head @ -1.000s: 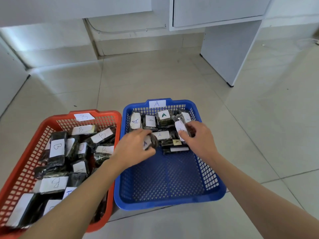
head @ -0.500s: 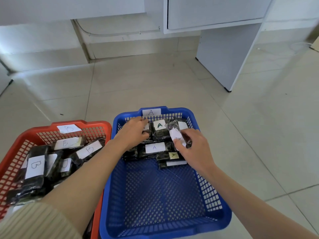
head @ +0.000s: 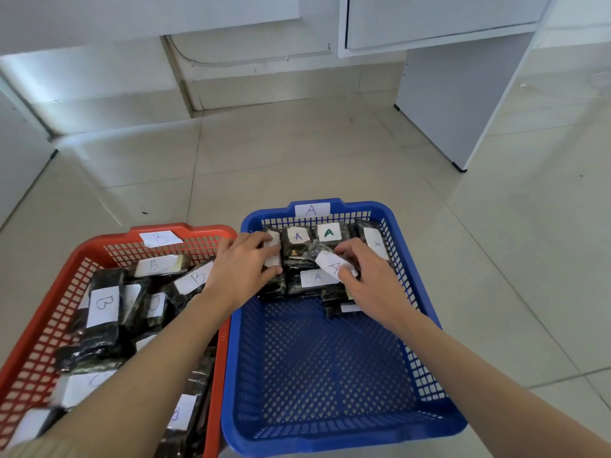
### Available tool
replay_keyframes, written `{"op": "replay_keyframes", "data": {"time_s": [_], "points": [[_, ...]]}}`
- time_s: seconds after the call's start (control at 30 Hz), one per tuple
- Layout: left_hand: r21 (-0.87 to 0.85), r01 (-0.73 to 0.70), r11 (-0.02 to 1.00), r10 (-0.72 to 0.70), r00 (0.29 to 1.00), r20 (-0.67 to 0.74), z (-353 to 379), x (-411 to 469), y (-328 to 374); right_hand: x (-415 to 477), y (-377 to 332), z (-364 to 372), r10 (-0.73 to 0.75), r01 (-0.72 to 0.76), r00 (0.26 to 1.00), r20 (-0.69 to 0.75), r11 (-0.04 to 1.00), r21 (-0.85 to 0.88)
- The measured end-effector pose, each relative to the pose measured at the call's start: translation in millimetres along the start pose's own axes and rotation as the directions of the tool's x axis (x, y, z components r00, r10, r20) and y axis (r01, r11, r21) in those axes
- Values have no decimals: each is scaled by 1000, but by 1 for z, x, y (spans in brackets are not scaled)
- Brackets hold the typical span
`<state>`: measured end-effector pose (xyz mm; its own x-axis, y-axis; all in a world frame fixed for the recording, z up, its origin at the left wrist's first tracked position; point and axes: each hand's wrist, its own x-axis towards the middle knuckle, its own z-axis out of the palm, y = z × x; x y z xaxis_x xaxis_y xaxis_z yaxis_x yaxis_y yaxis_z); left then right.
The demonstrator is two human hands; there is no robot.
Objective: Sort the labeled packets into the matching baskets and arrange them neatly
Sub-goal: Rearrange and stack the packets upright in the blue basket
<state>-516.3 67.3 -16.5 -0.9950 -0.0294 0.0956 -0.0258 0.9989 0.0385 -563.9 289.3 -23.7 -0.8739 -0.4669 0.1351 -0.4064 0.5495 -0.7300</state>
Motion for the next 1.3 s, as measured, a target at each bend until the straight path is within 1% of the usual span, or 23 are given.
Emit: {"op": "replay_keyframes", "data": {"time_s": [0.1,0.27,0.37,0.43,0.5,0.53,0.63,0.73,0.87,1.0,1.13,1.3], "points": [[-46,47,998,-47,999,-10,1,1,-1,-2,-3,5,-23,24,999,30,998,-64],[-70,63,996,-65,997,-30,3,-1,-3,-4,-4,3,-87,101,994,71,971,-216],[-106,11,994,-21,995,-97,2,-4,1,0,-4,3,-118,134,991,70,946,-294],[-100,-67,993,53,990,-132,2,-5,8,2,-5,5,-127,142,990,68,943,-300],[-77,-121,990,115,990,-82,2,-6,18,2,-5,7,-137,150,989,64,941,-304],[-70,-126,990,123,992,-39,4,-6,22,1,-5,8,-136,150,989,66,939,-309],[-30,-97,995,98,994,42,11,-3,24,-1,-2,10,-125,145,989,81,936,-321],[36,-46,998,44,996,73,13,-3,20,-2,1,10,-113,137,989,92,935,-328],[167,-55,984,31,989,143,13,-3,24,-2,0,9,-107,134,989,100,935,-329],[203,-47,978,16,988,155,13,4,29,-2,1,9,-109,139,988,108,933,-331],[250,-75,965,31,984,173,11,3,30,-1,3,10,-100,131,989,112,939,-318],[187,-22,982,-16,979,201,17,7,29,0,3,11,-97,131,988,120,938,-320]]}}
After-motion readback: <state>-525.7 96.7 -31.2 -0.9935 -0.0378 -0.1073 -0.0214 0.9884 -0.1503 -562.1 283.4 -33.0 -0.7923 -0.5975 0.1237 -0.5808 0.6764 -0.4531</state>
